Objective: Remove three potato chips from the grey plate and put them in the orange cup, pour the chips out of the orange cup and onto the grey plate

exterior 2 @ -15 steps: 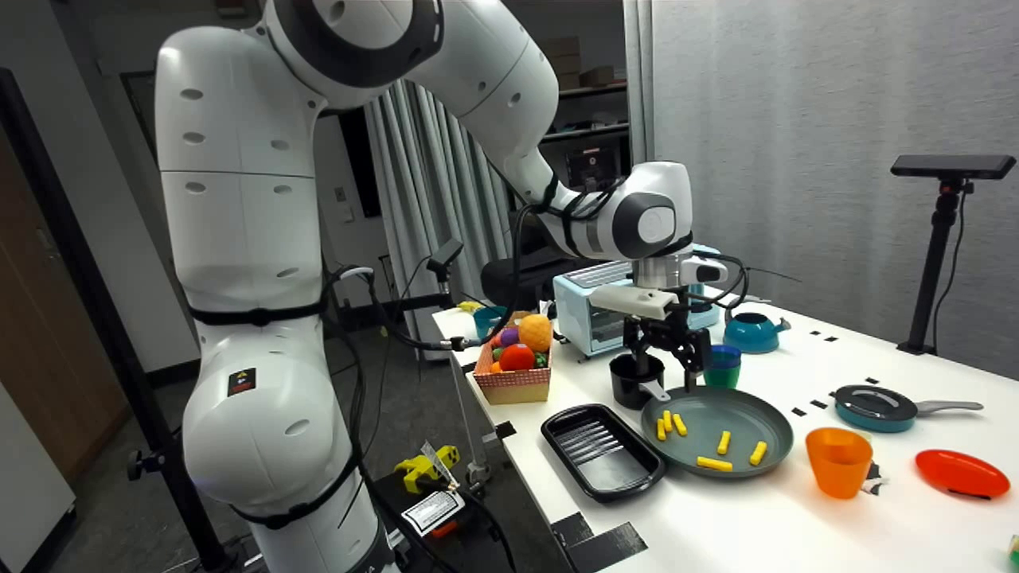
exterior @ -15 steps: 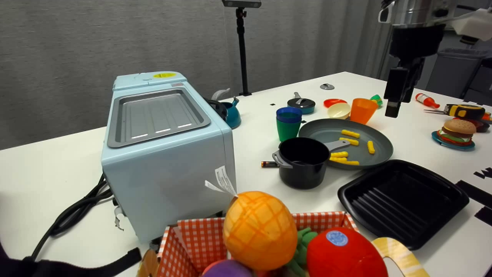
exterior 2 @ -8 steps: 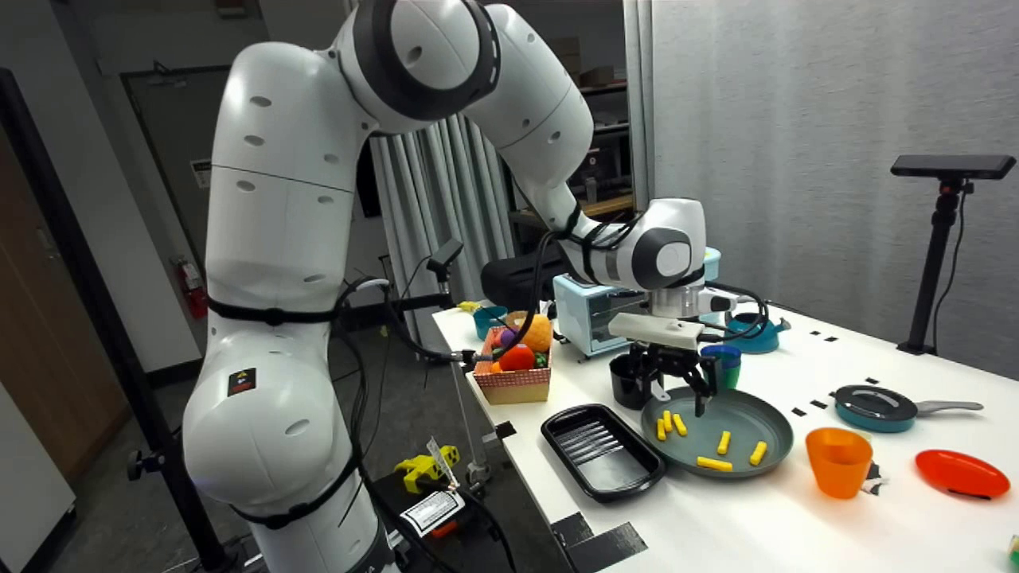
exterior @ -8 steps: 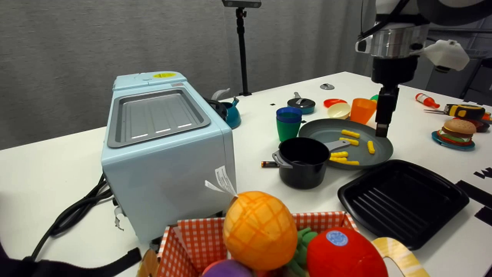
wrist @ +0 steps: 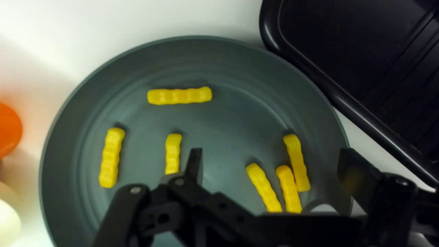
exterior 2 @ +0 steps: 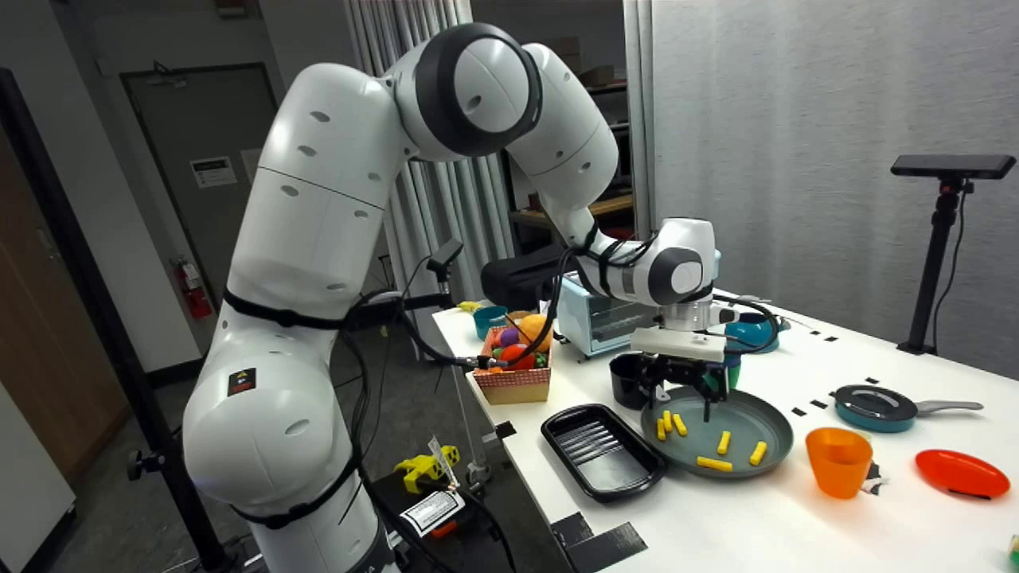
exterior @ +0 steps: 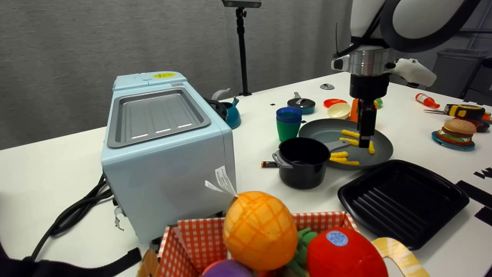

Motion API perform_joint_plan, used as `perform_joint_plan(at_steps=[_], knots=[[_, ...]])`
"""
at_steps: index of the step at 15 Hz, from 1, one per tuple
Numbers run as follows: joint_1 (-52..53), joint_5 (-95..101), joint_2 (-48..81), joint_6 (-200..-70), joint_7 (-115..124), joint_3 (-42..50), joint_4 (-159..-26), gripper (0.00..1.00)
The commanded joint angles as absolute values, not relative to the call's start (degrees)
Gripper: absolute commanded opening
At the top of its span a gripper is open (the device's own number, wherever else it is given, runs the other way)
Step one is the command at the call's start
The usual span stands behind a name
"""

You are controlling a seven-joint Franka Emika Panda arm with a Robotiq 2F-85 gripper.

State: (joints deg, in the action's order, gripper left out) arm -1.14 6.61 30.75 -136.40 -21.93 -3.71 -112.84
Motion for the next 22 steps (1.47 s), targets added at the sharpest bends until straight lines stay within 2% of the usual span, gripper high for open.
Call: perform_joint_plan(at_steps=[1,13,22], knots=[[-1.18,8.1,34.43,-136.28,-26.12,-5.13,-108.7,1.0],[0.08,11.85,38.22,-138.8,-29.05,-6.02,-106.62,1.0],[0.5,15.98,39.21,-149.71,-26.75,-4.76,-109.68,1.0]])
